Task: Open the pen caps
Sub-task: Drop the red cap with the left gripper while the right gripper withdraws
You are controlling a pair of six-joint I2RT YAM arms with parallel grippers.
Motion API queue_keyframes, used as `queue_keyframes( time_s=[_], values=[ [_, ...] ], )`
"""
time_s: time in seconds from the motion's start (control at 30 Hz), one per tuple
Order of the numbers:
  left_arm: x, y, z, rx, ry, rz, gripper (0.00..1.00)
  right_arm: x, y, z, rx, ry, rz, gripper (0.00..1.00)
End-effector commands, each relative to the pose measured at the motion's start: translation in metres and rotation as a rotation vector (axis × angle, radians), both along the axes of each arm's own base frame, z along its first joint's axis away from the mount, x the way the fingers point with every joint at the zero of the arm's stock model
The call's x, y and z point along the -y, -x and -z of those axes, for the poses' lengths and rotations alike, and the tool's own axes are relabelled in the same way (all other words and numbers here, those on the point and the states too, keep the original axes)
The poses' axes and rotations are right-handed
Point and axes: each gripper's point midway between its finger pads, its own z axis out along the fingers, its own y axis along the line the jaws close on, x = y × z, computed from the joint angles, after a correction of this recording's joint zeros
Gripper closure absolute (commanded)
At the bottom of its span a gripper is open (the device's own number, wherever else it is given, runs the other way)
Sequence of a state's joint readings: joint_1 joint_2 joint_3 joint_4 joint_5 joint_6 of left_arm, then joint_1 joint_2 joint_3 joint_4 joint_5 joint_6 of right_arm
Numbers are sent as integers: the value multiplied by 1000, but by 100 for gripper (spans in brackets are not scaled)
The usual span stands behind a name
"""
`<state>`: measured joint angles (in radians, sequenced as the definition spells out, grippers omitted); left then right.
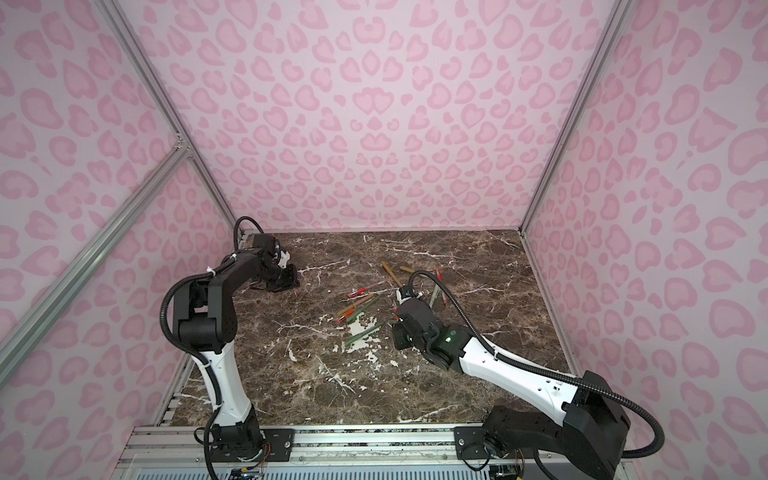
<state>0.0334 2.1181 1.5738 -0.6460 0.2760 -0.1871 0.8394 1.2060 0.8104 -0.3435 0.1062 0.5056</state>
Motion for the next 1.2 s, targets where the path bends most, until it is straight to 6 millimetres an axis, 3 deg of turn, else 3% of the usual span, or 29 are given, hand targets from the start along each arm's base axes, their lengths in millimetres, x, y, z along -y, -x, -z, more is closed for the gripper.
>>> queue_keyframes(
  time_s=[0.0,0.27,0.6,0.73,0.77,0.9,1.03,1.17],
  values=[
    [-9,10,14,-82,-59,23,92,14,-1,3,-14,16,59,100],
    [-16,11,38,-141,-118,33,80,24,-1,4,-20,-4,98,100],
    [-12,8,23,-111,-118,39,68,25,-3,1,-34,11,83,100],
    [-5,4,-7,-51,-101,35,65,35,-10,-3,-8,31,111,100],
    [-2,4,-18,-24,-103,43,58,39,-13,-6,-10,32,123,100],
    [10,10,-72,103,-98,66,48,55,-28,-16,-24,50,128,100],
    [24,33,-117,245,-102,113,34,84,-52,-16,-64,98,167,100],
    [33,68,-154,404,-91,158,23,111,-79,-17,-100,163,195,100]
  ],
)
